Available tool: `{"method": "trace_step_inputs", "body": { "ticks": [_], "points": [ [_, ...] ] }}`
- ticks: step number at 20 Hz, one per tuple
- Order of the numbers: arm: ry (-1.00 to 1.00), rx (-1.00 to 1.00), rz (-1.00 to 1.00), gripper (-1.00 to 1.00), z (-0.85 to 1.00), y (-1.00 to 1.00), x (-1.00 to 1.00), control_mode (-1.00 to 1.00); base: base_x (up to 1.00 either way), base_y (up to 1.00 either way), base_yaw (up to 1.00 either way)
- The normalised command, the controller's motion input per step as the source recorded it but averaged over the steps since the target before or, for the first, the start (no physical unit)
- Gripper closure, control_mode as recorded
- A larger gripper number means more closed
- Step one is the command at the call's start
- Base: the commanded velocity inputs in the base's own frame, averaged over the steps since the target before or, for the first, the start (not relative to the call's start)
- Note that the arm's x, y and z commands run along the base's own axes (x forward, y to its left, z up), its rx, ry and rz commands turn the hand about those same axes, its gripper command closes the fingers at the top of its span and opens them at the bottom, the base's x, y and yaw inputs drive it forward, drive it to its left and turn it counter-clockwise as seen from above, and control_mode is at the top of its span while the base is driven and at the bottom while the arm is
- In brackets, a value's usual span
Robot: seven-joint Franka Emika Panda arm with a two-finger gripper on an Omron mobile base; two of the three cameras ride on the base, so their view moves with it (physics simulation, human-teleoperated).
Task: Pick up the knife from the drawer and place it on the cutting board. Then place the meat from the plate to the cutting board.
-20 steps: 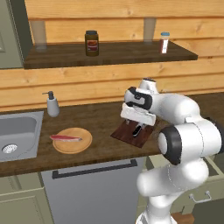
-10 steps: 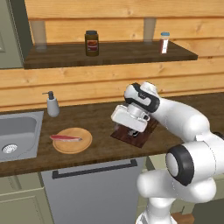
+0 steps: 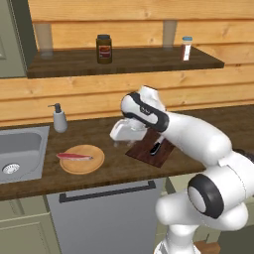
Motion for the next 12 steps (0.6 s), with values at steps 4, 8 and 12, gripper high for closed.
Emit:
{"method": "trace_step_inputs", "body": {
  "ticks": [4,8,12],
  "points": [
    [-0.45,0.04,0.46,-1.0,-0.06,0.24,0.04,-1.0,0.0,0.0,0.0],
    [-0.13,0.21,0.41,-1.0,-0.1,0.08,0.05,-1.0,0.0,0.0,0.0],
    [0.0,0.29,0.03,-1.0,-0.42,-0.03,0.06,-1.0,0.0,0.0,0.0]
  ]
}}
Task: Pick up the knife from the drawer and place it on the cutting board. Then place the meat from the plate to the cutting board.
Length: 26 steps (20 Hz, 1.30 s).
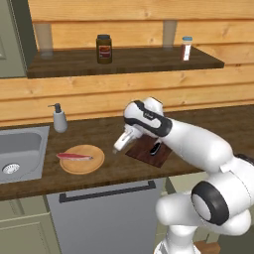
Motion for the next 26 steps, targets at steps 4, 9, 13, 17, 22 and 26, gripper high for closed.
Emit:
{"method": "trace_step_inputs", "body": {
  "ticks": [4,9,13,17,22,26],
  "points": [
    [0.0,0.08,0.03,-1.0,-0.18,0.37,0.49,-1.0,0.0,0.0,0.0],
    [-0.14,-0.23,0.0,-1.0,-0.19,0.87,0.3,-1.0,0.0,0.0,0.0],
    [-0.11,-0.37,0.0,-1.0,-0.01,0.51,0.5,-1.0,0.0,0.0,0.0],
    [-0.1,-0.26,0.0,-1.0,0.0,0.19,0.33,-1.0,0.0,0.0,0.0],
    [-0.06,-0.14,0.0,-1.0,0.0,0.09,0.16,-1.0,0.0,0.0,0.0],
    [0.0,0.0,0.0,-1.0,0.0,0.0,0.0,-1.0,0.0,0.0,0.0]
  ]
}}
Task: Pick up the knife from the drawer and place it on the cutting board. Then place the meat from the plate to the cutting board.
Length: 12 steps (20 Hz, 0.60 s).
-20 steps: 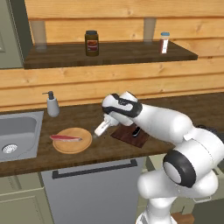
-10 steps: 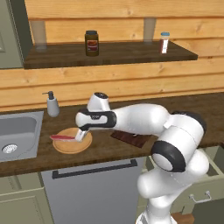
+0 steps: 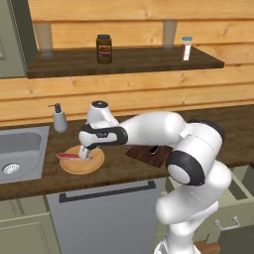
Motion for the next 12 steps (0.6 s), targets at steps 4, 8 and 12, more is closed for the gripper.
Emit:
{"method": "trace_step_inputs", "body": {
  "ticks": [4,8,12],
  "points": [
    [0.0,0.0,0.0,-1.0,-0.09,0.0,0.03,-1.0,0.0,0.0,0.0],
    [0.0,0.0,0.0,-1.0,-0.19,0.0,0.1,-1.0,0.0,0.0,0.0],
    [0.0,0.0,0.0,-1.0,-0.22,0.0,0.12,-1.0,0.0,0.0,0.0]
  ]
}}
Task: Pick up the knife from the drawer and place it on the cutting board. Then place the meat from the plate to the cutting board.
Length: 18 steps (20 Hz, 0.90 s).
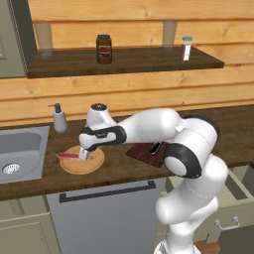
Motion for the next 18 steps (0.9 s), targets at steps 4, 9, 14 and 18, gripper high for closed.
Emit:
{"method": "trace_step_inputs", "body": {
  "ticks": [4,9,14,18],
  "points": [
    [0.0,0.0,0.0,-1.0,-0.16,0.0,0.09,-1.0,0.0,0.0,0.0],
    [0.0,-0.01,0.0,-1.0,-0.17,0.0,0.05,-1.0,0.0,0.0,0.0],
    [0.0,0.0,0.0,-1.0,-0.16,0.0,0.19,-1.0,0.0,0.0,0.0],
    [0.0,0.0,0.0,-1.0,-0.1,0.04,0.26,-1.0,0.0,0.0,0.0]
  ]
}}
